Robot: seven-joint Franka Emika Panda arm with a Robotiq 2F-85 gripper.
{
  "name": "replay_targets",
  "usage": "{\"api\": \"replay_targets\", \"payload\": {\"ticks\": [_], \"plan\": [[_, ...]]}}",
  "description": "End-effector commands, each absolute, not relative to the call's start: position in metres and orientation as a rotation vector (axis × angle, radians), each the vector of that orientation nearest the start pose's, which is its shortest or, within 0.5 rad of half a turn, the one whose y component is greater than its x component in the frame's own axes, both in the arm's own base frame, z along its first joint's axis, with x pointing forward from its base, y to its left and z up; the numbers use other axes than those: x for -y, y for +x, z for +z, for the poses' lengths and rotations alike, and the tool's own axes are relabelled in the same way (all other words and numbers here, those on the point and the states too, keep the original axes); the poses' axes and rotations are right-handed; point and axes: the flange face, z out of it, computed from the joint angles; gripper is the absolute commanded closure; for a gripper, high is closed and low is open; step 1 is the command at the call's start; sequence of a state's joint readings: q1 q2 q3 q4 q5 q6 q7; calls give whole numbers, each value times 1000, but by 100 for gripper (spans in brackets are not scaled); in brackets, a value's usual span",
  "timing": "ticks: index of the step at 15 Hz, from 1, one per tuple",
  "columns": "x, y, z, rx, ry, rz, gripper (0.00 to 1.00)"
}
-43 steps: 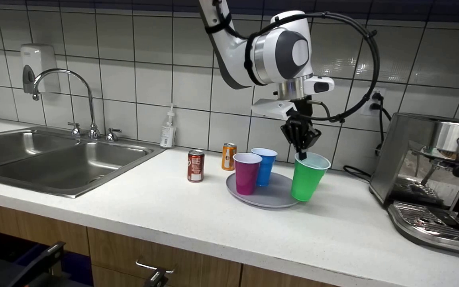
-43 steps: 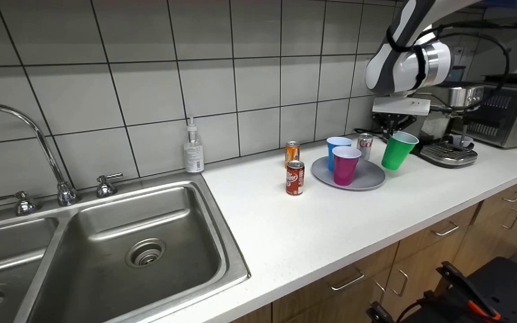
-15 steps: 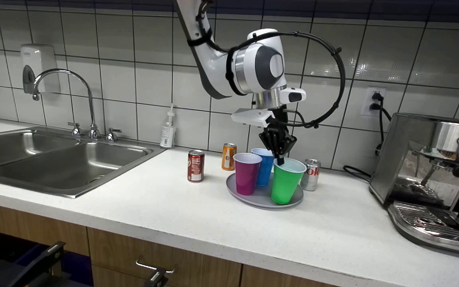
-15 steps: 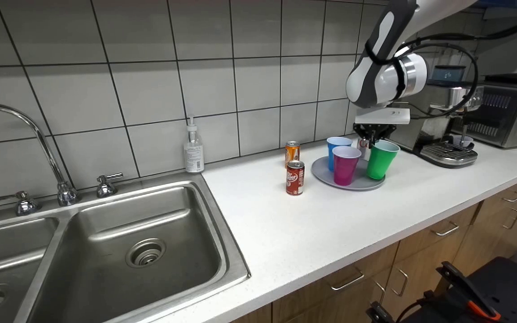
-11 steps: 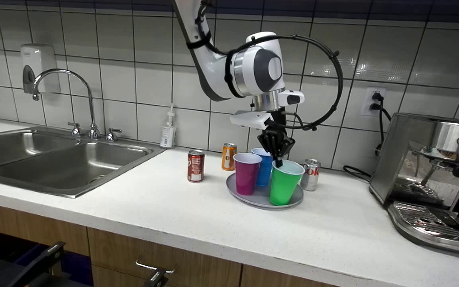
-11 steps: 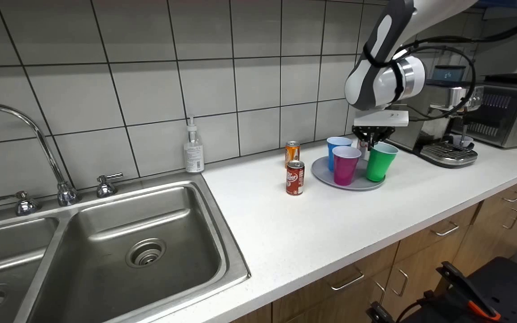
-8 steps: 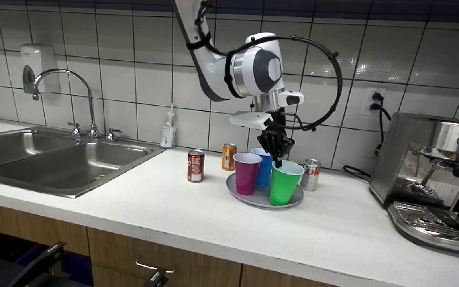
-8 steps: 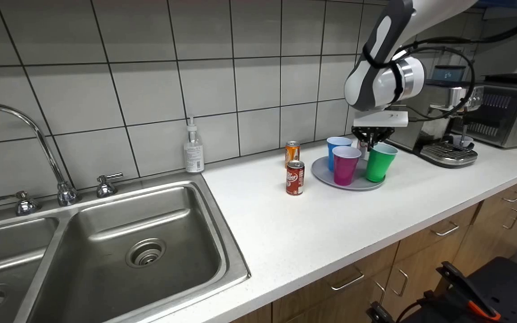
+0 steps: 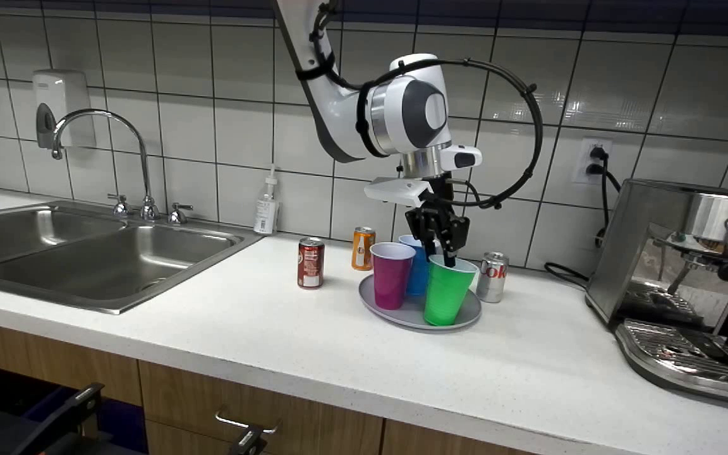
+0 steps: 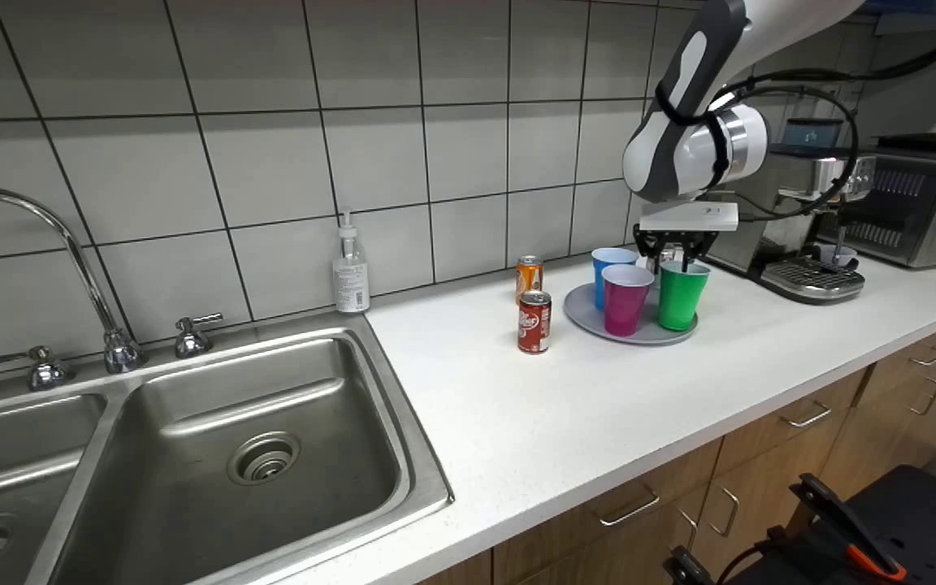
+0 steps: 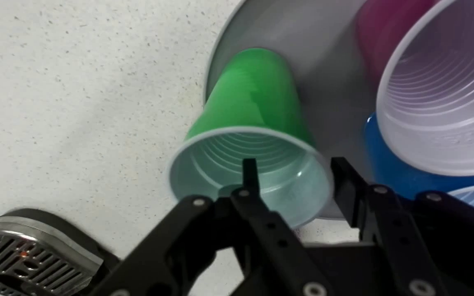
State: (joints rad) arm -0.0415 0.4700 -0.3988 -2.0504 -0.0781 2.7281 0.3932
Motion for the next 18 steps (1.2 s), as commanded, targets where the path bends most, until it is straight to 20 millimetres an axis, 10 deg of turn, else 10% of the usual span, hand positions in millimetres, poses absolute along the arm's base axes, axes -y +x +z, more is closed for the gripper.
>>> {"api": "replay_targets", "payload": {"ticks": [1,4,18], "plan": [[253,569,256,-1156,-3124,-394,17],[252,569,261,-1153,-3117,-414,0],[233,569,295,-1041,-3099,-544,0]]}}
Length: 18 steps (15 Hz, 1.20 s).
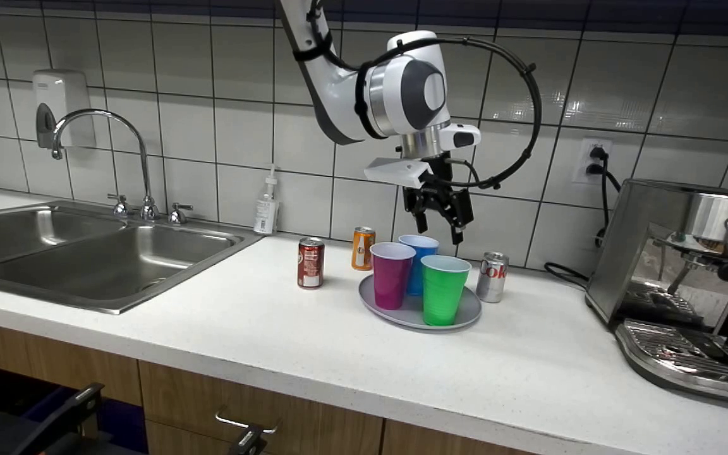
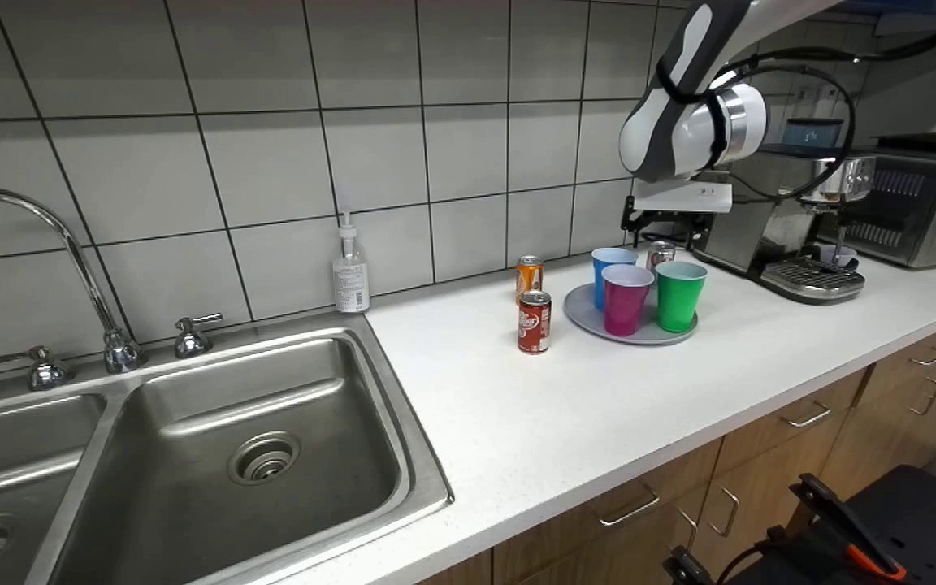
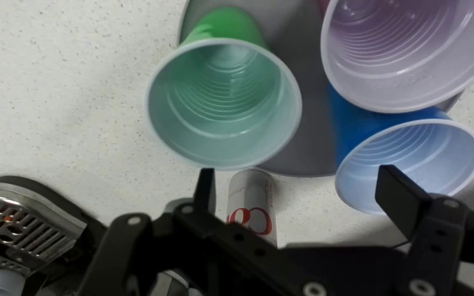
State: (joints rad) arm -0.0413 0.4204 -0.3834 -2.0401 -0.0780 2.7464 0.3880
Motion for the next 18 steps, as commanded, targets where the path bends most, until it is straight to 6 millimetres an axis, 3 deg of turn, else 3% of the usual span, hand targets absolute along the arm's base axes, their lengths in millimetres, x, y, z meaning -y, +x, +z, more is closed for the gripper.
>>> {"api": "replay_targets", "payload": {"ticks": [1,18], "plan": [[229,568,297,-1022,-3101,-549,0],[139,503,319,-656,-3120,-521,0]]}}
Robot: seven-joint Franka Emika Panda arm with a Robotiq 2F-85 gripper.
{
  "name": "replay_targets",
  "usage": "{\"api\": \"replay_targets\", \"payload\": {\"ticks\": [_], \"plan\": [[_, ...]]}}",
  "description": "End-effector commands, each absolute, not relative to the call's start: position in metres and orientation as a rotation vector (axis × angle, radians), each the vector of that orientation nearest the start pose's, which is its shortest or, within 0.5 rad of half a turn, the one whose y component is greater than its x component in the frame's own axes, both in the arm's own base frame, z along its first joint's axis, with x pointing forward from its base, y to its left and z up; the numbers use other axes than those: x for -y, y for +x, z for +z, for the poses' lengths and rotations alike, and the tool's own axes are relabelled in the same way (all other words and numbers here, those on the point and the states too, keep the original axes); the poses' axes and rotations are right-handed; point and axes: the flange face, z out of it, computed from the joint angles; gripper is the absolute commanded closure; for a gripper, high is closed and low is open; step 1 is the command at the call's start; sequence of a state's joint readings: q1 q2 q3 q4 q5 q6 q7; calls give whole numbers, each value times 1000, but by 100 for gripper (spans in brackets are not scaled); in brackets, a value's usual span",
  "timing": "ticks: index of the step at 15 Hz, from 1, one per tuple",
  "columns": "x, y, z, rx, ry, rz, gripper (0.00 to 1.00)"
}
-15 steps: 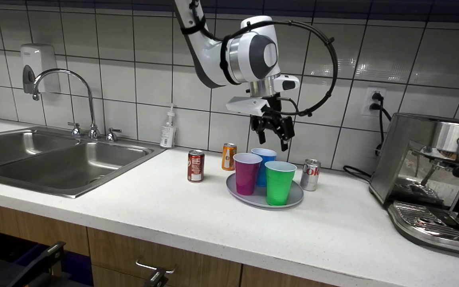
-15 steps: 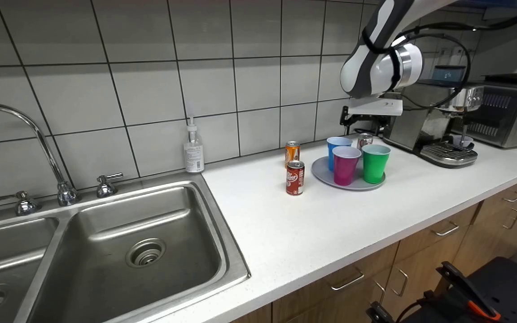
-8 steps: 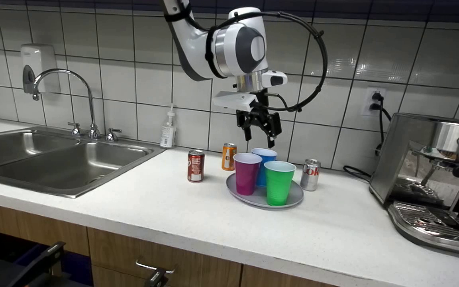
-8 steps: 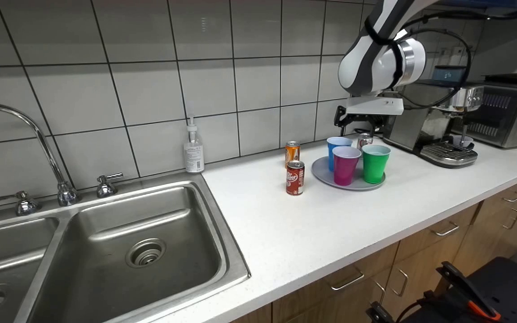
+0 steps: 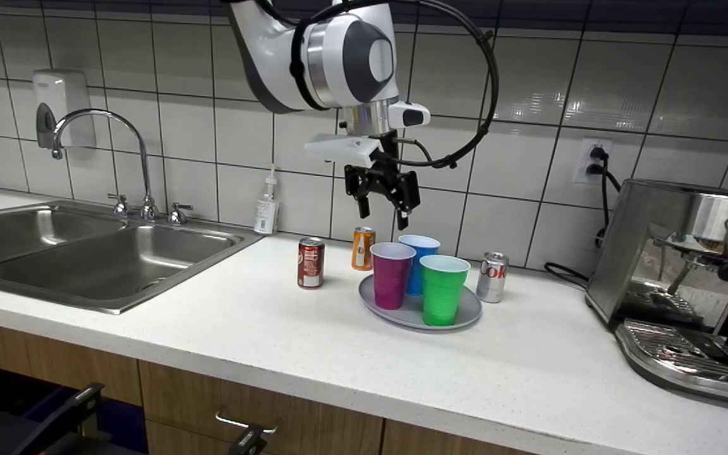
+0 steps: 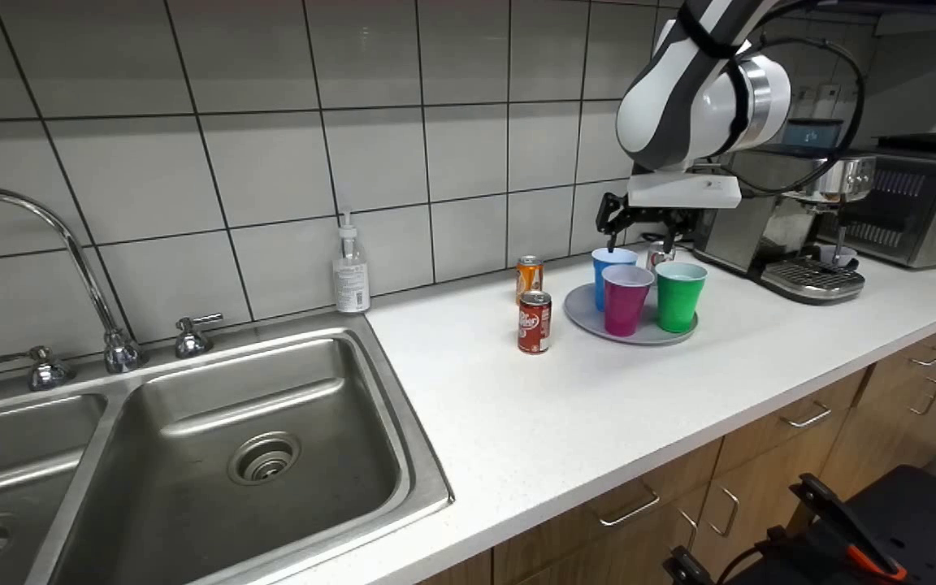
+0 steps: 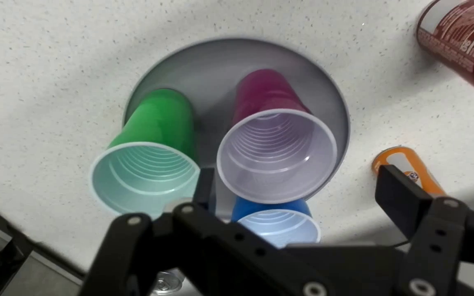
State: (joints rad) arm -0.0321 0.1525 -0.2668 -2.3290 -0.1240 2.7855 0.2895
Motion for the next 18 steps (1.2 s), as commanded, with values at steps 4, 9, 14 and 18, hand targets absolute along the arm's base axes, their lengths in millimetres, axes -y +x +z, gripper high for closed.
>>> {"api": "replay_targets", "payload": {"ticks": [4,9,14,18], "plan": [[116,485,324,-594,-3116,-519,0],[91,464,327,-510,-3124,-501,0],[87,470,316,-525,-3126,-460,0],[87,470,315,-525,-3126,-459,0]]}}
